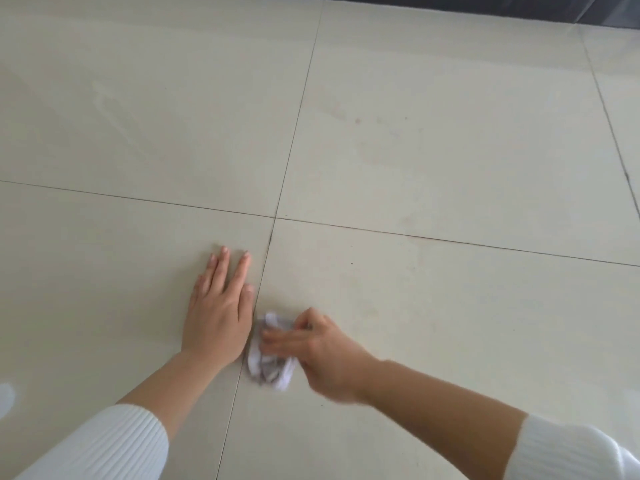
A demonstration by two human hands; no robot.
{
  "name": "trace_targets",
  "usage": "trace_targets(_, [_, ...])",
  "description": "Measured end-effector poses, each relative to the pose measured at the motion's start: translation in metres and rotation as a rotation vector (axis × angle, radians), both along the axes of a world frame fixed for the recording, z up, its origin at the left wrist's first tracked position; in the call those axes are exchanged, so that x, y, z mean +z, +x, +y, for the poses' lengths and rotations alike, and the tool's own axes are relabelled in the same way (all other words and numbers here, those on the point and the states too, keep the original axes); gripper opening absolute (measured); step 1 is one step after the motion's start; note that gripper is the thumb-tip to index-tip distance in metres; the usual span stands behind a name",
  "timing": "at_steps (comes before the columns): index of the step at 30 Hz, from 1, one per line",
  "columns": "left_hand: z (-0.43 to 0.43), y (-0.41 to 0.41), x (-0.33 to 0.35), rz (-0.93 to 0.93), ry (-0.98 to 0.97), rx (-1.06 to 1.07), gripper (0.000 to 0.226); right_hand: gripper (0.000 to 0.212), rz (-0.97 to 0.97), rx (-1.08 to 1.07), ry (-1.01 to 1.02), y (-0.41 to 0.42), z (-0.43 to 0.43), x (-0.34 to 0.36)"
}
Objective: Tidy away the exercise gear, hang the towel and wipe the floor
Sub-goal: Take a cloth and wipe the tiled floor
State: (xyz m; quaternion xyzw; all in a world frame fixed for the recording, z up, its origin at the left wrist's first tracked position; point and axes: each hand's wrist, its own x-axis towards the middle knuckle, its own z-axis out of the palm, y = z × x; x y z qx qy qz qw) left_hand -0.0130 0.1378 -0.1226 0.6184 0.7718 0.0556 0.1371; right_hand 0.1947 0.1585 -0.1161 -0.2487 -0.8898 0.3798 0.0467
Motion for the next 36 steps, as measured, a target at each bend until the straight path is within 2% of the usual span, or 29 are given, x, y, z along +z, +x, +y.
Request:
trace_targets(3, [0.002,0.006,0.001,0.001,-0.03,0.028,0.068,0.058,0.013,0.162,-0.039,0.023,-0.027,0.001])
trace_targets(6, [0.001,0.013,0.002,0.022,-0.049,0.047,0.072,0.058,0.065,0.118,0.004,0.03,-0.016,0.014])
trace_targets(8, [0.0,0.016,0.002,0.034,-0.061,0.058,0.073,0.055,0.154,-0.102,0.025,0.032,0.02,0.034])
trace_targets(10, [0.001,0.017,0.003,0.025,-0.082,0.074,0.071,0.045,0.322,-0.392,0.009,0.045,0.069,0.043])
trace_targets(11, [0.002,0.018,0.004,0.023,-0.096,0.078,0.068,0.046,0.317,-0.571,0.022,0.055,0.095,0.041])
trace_targets(13, [0.002,0.019,0.004,0.031,-0.115,0.083,0.064,0.059,0.075,-0.88,0.035,0.076,0.131,0.023])
trace_targets(14, [0.002,0.019,0.005,0.035,-0.117,0.085,0.065,0.063,-0.018,-0.932,0.039,0.082,0.134,0.014])
trace_targets(15, [0.002,0.02,0.006,0.037,-0.119,0.088,0.067,0.064,-0.023,-0.907,0.062,0.082,0.128,0.006])
trace_targets(17, [0.003,0.02,0.005,0.046,-0.109,0.091,0.065,0.065,0.088,-0.739,0.124,0.069,0.095,0.002])
trace_targets(20, [0.002,0.022,0.003,0.062,-0.066,0.09,0.066,0.054,0.2,-0.517,0.167,0.055,0.033,-0.003])
trace_targets(23, [0.003,0.025,0.001,0.093,-0.056,0.07,0.069,0.057,0.139,-0.267,0.069,0.052,-0.018,-0.003])
trace_targets(26, [0.008,0.032,0.001,0.082,-0.049,0.073,0.068,0.063,0.095,0.07,-0.053,0.054,-0.05,0.005])
trace_targets(28, [0.012,0.037,0.001,0.072,-0.038,0.053,0.068,0.064,0.07,0.12,-0.016,0.057,-0.049,0.009])
trace_targets(30, [0.017,0.043,0.002,0.059,-0.02,0.02,0.07,0.064,0.12,-0.11,0.083,0.065,-0.024,0.009])
trace_targets(33, [0.028,0.053,0.002,0.044,-0.004,-0.051,0.07,0.065,0.139,-0.63,0.247,0.101,0.038,0.009])
trace_targets(35, [0.04,0.058,0.002,0.042,-0.004,-0.097,0.07,0.072,0.011,-0.9,0.277,0.139,0.077,0.011])
trace_targets(36, [0.049,0.059,0.002,0.043,-0.005,-0.113,0.07,0.075,-0.077,-0.967,0.292,0.157,0.091,0.01])
